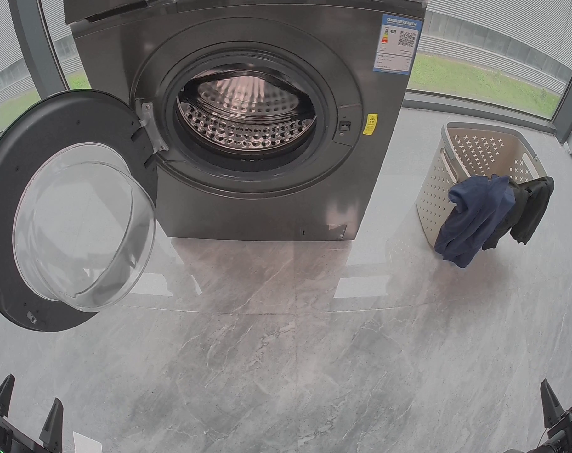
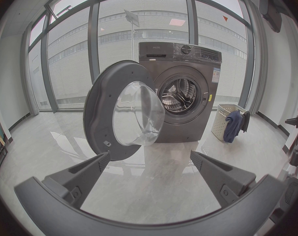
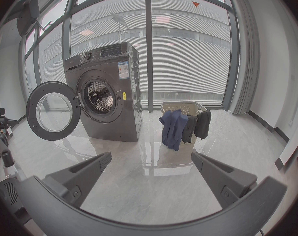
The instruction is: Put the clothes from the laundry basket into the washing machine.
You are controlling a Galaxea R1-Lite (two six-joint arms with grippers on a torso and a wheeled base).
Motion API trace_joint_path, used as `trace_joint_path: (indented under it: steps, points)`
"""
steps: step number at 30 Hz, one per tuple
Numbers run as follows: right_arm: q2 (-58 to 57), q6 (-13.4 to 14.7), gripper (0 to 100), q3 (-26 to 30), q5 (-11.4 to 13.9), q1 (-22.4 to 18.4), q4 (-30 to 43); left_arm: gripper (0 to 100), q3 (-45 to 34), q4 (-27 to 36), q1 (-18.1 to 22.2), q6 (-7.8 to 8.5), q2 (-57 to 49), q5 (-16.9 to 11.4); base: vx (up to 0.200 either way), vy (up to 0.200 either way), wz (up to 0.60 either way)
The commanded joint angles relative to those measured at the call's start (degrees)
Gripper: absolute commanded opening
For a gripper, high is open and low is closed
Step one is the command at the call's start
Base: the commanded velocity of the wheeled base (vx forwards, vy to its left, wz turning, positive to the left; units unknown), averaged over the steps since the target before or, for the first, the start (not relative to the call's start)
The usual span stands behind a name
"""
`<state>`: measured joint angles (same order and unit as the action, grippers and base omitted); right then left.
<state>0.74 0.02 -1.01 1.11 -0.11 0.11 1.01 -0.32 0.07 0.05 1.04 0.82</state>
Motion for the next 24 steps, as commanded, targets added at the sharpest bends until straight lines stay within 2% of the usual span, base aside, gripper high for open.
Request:
trace_joint_path:
  steps: [1,24]
  points:
    - [-0.74,-0.02,100,1.01,0.03,0.02,-0.02,100,-1.01,0.05,0.01,-0.14,-0.77,0.06,0.000,-0.200,0.00]
    - [-0.74,-0.02,100,1.01,0.03,-0.07,-0.02,100,-1.01,0.05,-0.07,-0.49,-0.68,0.06,0.000,-0.200,0.00]
